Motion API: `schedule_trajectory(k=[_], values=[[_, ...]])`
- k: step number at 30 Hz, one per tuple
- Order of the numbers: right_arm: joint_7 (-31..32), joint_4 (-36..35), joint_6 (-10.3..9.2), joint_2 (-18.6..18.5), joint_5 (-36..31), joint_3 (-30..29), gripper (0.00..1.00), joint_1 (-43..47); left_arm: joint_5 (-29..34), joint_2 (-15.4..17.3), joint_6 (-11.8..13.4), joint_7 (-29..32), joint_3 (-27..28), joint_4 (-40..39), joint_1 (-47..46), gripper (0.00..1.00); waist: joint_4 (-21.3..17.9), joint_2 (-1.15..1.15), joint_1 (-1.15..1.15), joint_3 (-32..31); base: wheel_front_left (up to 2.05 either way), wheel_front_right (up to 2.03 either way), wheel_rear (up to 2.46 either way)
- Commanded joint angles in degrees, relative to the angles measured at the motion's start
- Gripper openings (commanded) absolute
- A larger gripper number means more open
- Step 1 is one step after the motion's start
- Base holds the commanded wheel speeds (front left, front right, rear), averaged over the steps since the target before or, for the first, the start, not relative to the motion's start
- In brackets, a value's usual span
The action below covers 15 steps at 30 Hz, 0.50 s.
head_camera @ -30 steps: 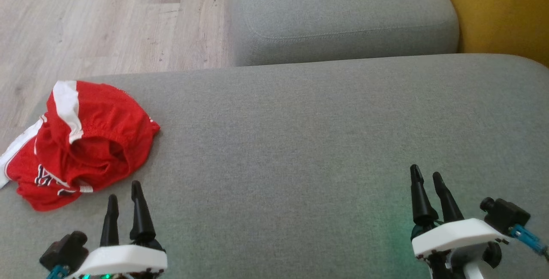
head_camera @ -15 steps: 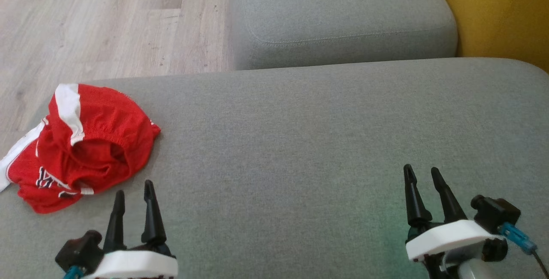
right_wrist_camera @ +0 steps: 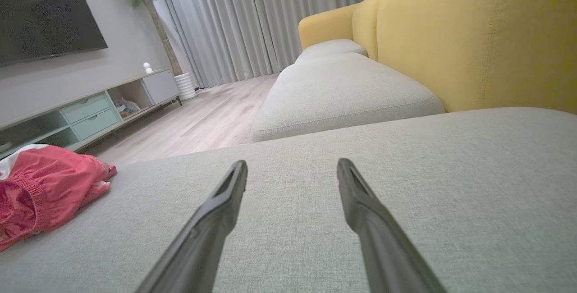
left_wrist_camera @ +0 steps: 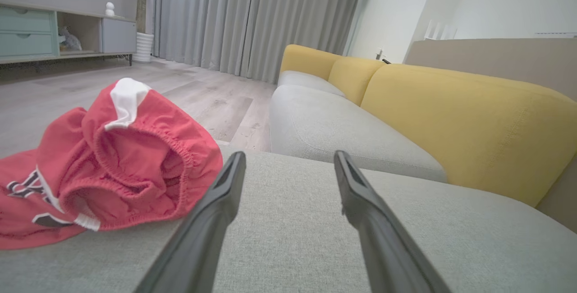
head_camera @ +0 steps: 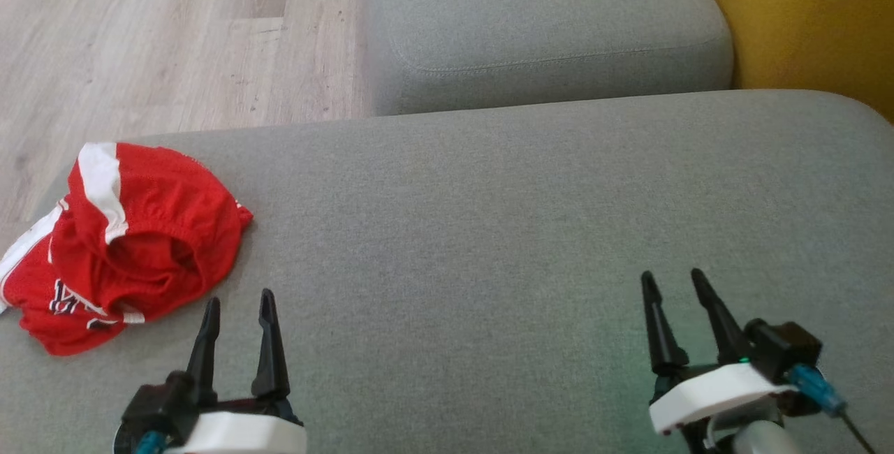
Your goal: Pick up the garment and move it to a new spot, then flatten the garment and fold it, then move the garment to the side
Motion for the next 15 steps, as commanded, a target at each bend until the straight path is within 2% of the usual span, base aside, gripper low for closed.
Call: schedule_trajectory(k=[1,8,15], values=[[-1.1,-1.7,-0.04,-0.5,-2.0,1.7,1.0,-2.9,2.0,0.5,0.6,-1.0,1.1,-2.1,-1.5,1.0,-0.1,0.0,0.0,-0.1,0.0,0.0,0.0],[-2.2,-1.7,-0.04,-0.5,-6.9,1.6,1.0,-2.9,7.4,0.5,1.7,-2.2,0.8,-1.5,-1.4,1.0,-0.2,0.0,0.0,-0.5,0.0,0.0,0.0],[-3.2,-1.0,-0.04,-0.5,-11.4,1.2,1.0,-2.9,9.8,0.5,1.8,-3.2,0.7,-0.2,-1.3,1.0,-0.3,0.0,0.0,-0.8,0.0,0.0,0.0]])
